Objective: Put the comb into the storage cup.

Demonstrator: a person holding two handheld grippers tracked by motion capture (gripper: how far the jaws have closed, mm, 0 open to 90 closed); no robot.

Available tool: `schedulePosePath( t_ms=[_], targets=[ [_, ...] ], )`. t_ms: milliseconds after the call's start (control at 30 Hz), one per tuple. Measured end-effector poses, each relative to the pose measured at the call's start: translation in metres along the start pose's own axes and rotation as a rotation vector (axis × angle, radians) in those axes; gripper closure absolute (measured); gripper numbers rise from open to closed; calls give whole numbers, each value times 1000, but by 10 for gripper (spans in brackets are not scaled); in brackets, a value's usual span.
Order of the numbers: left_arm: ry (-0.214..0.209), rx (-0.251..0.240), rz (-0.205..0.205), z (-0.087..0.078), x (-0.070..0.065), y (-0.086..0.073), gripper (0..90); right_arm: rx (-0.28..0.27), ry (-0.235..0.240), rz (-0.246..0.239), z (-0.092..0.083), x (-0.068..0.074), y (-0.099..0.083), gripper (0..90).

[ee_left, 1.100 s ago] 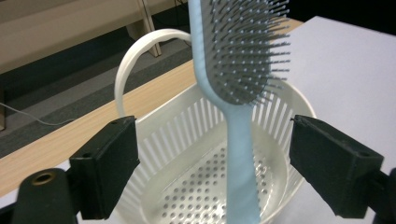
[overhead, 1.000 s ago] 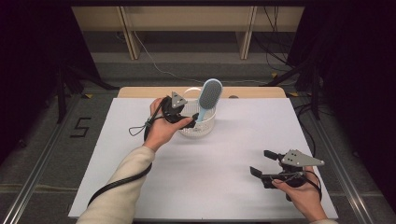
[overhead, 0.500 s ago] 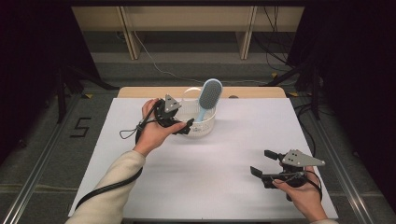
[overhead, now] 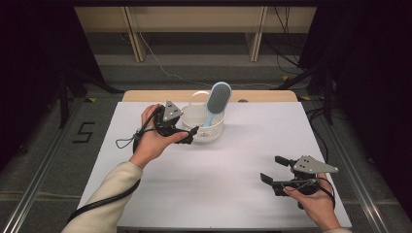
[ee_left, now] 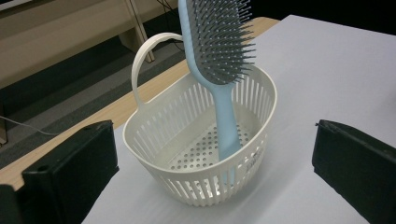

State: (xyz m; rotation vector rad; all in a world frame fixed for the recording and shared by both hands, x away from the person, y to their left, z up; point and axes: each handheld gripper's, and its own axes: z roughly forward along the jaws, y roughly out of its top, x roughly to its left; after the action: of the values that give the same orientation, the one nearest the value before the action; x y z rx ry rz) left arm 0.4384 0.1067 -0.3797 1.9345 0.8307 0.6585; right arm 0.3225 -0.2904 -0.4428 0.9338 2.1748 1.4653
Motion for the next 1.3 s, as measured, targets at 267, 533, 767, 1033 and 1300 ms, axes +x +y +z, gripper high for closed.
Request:
schedulePosePath(
  t_ms=[267, 533, 767, 1033, 1300],
  targets=[
    [-6, -5, -11, -10, 1, -7, 0, -3, -1, 2, 0, 0, 0, 158],
    [-19, -9, -1, -20, -3, -13, 0, -6, -2, 3, 0, 0, 0, 158],
    [-19, -1, 1, -29, -2, -21, 0, -4, 0, 1, 0, 0, 0, 158],
    [-22, -7, -10, -37, -1, -26, 0, -4, 0, 0, 0, 0, 0, 158],
    [-23, -18, -8, -45, -3, -30, 0, -5, -1, -3, 0, 1, 0, 158]
  ],
)
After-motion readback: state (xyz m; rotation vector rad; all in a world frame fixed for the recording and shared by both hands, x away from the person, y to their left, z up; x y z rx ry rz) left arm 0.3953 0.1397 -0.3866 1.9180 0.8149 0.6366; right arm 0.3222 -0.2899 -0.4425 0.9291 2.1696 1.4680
